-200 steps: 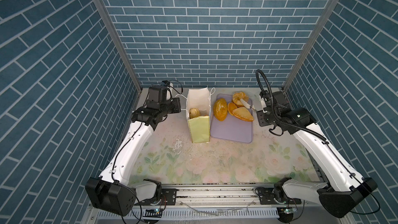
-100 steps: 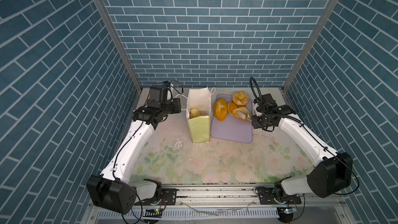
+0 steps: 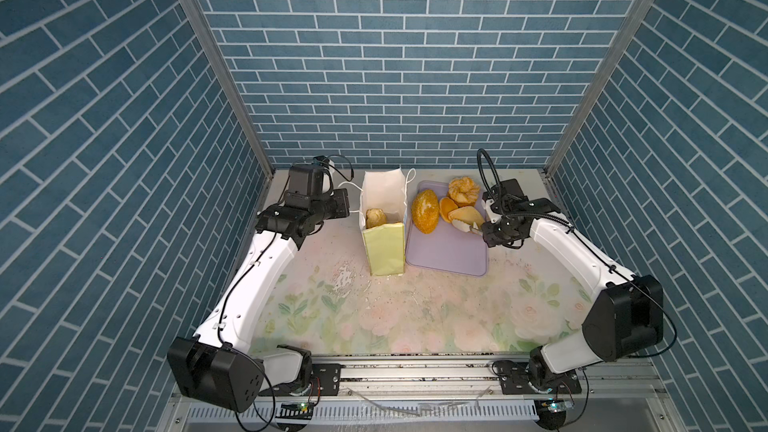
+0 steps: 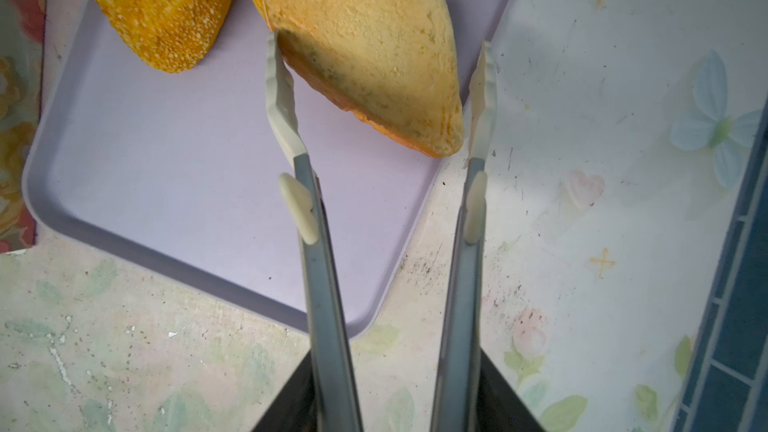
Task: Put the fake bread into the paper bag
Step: 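Move the tongs back over the tray toward the triangular toast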
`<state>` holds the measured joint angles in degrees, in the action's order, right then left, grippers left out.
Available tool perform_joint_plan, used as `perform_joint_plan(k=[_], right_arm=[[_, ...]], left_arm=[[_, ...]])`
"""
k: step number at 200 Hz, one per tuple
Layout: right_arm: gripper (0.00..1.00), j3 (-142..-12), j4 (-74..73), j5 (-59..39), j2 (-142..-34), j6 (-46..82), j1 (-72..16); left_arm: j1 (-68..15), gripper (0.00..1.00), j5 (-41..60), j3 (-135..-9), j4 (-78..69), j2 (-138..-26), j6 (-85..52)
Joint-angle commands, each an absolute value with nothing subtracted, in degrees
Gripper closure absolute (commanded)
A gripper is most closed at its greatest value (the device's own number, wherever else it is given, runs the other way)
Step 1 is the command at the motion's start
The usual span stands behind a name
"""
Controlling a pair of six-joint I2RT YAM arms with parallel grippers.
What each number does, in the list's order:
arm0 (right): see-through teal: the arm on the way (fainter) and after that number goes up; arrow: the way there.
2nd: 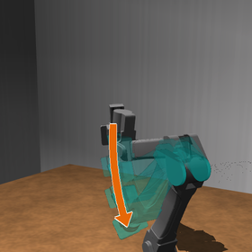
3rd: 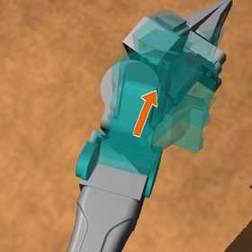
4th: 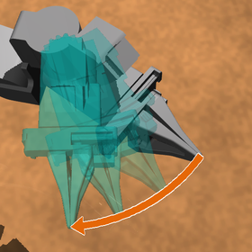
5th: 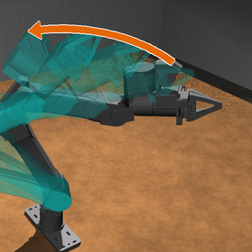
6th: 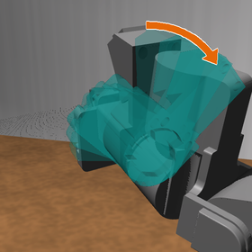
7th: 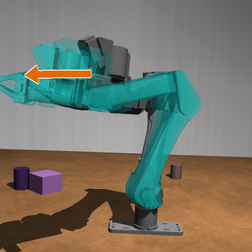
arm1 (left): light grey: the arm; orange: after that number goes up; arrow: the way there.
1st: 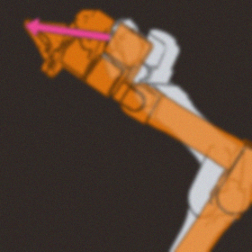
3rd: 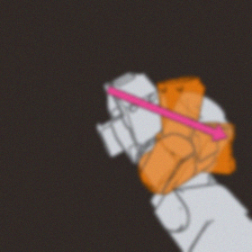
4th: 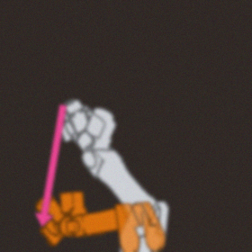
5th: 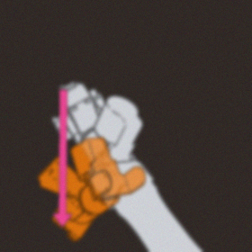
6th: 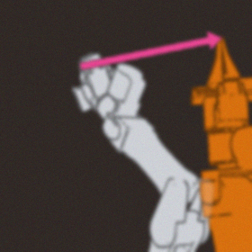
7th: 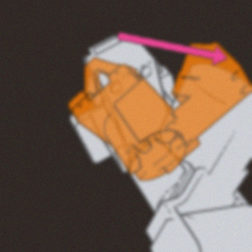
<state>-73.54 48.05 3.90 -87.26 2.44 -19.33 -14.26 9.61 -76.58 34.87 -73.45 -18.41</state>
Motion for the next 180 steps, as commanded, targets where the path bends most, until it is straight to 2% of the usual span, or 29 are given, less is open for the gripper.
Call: perform_joint_plan(k=[1, 41, 98, 145, 180], right_arm=[[0.48, -75.51, 46.54, -0.37, -88.11, 0.61, -17.99], [0.51, -74.62, 48.58, -5.54, -89.07, 0.57, -18.0], [0.54, -72.12, 49.19, -10.98, -83.81, 4.29, -18.56], [0.53, -71.78, 52.04, -6.74, -79.93, 4.92, -21.53], [0.5, -73.56, 53.06, 0.39, -80.22, 1.97, -21.53]], left_arm=[[-14.5, 0.95, 8.66, -78.28, 36.05, -73.13, -17.88], [-14.5, 0.95, 8.53, -77.46, 35.75, -72.43, -17.92], [-14.5, 0.95, 8.99, -77.0, 34.87, -72.42, -18.15], [-14.5, 0.94, 9.0, -76.19, 34.63, -71.95, -18.11], [-14.5, 0.95, 8.96, -76.0, 34.53, -71.75, -18.15]])
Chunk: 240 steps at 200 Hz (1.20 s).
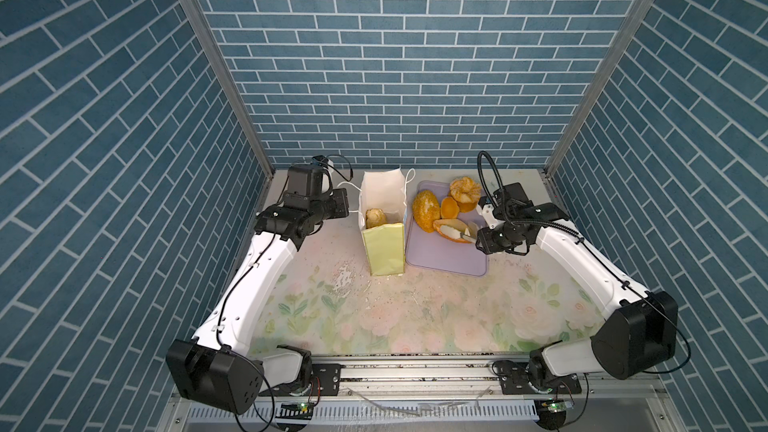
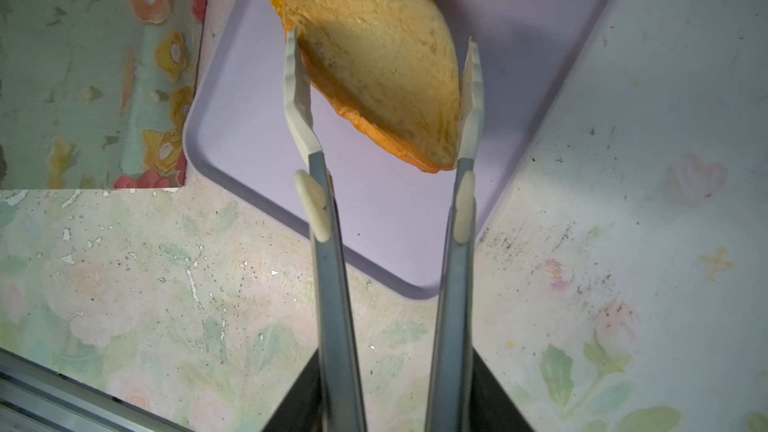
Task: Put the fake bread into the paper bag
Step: 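Move the tongs back over the tray toward the triangular toast, then pinch the triangular toast with the tongs and lift it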
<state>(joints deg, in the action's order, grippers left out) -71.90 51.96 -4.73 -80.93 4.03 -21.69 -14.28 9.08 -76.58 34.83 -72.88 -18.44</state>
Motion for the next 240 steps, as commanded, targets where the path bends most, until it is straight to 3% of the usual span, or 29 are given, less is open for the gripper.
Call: perform_joint_plan(k=[1, 156, 240], right_arm=[[0.5, -73.65, 53.21, 0.55, -80.36, 1.82, -21.49], [0.48, -74.14, 55.28, -12.17, -86.92, -4.48, -21.78], [0.54, -73.36, 53.39, -6.73, -89.69, -3.13, -24.59]], left_arm=[[-14.5, 0.94, 8.96, -76.01, 34.49, -71.74, -18.08], [-14.52, 0.95, 8.59, -75.97, 34.86, -71.56, -18.05], [-14.51, 0.95, 8.52, -75.46, 35.04, -70.92, -18.07]])
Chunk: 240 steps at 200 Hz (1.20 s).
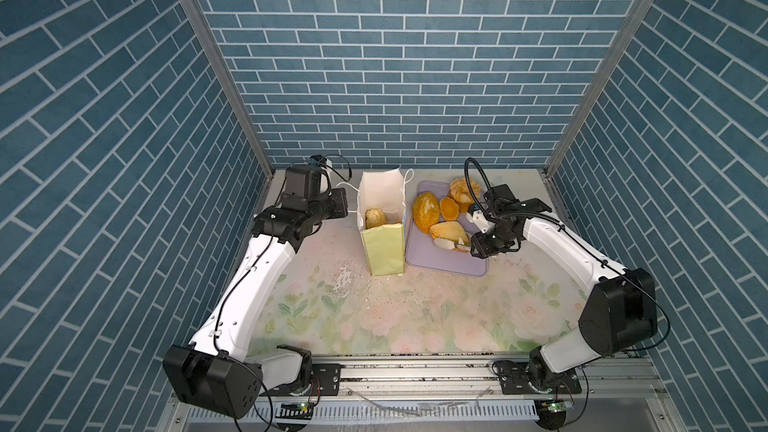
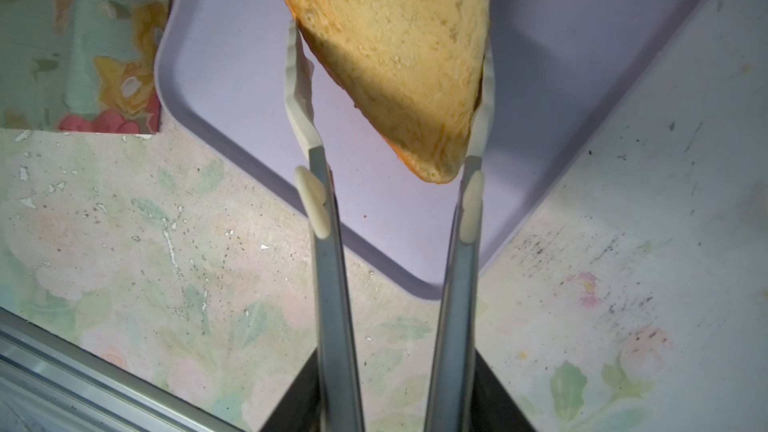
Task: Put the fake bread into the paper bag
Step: 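Pinch the triangular toast with the tongs and lift it, then carry the toast over the bag and open the tongs to drop it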
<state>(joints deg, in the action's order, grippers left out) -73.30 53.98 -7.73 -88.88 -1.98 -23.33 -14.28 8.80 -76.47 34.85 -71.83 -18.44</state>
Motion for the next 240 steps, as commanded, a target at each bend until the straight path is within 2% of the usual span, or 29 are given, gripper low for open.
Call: perform_joint_plan(k=[1, 69, 137, 183, 240], right_arm=[[0.54, -73.37, 53.37, -6.75, -89.71, -3.1, -24.64], [0.7, -72.93, 54.82, -6.68, -86.29, -0.36, -26.39], [0.75, -73.46, 57.87, -5.36, -75.19, 3.63, -26.89], [0.76, -82.18, 59.36, 0.41, -71.39, 6.52, -29.56], [0.76, -97.83, 57.5, 2.9, -73.98, 5.92, -33.4]], left_arm=[[-14.5, 0.95, 8.48, -75.52, 35.01, -70.88, -18.09], [-14.5, 0.95, 8.72, -75.6, 34.8, -70.67, -18.26], [-14.54, 0.95, 9.58, -75.14, 34.04, -70.05, -18.59], [-14.52, 0.94, 10.23, -74.53, 33.31, -69.91, -19.32], [-14.5, 0.95, 10.26, -73.98, 32.82, -69.92, -19.44]])
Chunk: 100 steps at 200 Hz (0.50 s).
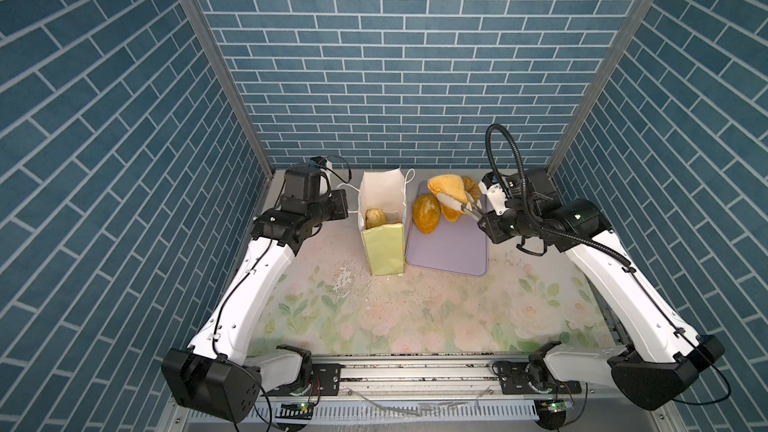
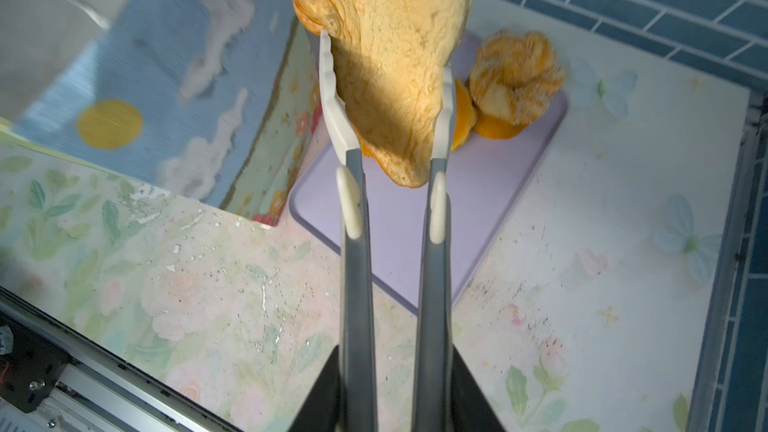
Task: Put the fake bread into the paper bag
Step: 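Carry the toast over the bag and open the tongs to drop it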
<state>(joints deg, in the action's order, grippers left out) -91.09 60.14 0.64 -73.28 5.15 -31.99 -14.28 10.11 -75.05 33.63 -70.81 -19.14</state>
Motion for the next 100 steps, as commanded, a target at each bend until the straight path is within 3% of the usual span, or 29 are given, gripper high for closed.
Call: perform_joint_plan(k=[1, 50, 100], right_arm=[[0.76, -98.18, 57.49, 2.9, -74.08, 5.9, -33.49], [0.76, -112.45, 56.66, 4.28, -79.88, 3.39, -42.68], [0.76, -118.32, 55.43, 4.64, -86.52, 2.07, -51.7]], left_arm=[[-14.5, 0.95, 10.27, -73.99, 32.8, -69.9, -19.43], [-14.5, 0.94, 9.98, -73.76, 32.78, -69.67, -19.69], [-14.48, 0.94, 9.67, -73.59, 33.0, -69.14, -19.84]])
